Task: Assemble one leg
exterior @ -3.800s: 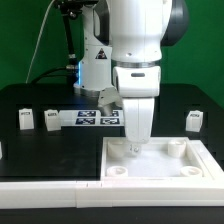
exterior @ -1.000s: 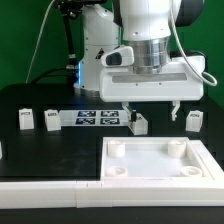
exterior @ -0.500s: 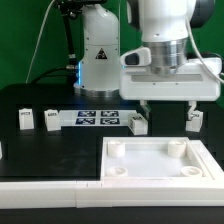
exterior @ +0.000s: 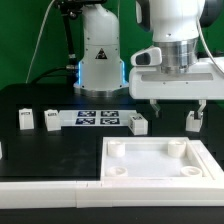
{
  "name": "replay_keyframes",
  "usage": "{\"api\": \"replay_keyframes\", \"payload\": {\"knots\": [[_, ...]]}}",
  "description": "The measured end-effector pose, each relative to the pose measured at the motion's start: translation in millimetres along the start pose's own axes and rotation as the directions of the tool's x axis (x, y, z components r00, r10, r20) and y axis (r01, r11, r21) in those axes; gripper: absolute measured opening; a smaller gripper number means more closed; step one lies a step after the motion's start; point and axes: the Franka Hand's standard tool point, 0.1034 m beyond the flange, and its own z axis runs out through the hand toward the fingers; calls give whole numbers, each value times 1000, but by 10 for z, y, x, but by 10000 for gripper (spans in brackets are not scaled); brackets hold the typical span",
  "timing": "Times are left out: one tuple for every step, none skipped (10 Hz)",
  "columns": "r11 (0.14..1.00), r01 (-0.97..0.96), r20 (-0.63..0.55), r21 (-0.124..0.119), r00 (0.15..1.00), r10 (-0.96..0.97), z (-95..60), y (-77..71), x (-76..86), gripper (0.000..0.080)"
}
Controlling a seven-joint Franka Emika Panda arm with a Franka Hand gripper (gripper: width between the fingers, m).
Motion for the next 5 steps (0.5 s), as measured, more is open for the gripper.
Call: {"api": "replay_keyframes", "payload": {"knots": [[1000,0,0,0,1000,0,0,0,0,649],[1000,0,0,0,1000,0,0,-1,-1,649],[1000,-12,0,0,1000,12,16,-26,-39,649],[998,-57,-3,1,998,57,88,-116,-244,649],[1000,-30,6,-6,1000,30,126,-189,-396,649]]}}
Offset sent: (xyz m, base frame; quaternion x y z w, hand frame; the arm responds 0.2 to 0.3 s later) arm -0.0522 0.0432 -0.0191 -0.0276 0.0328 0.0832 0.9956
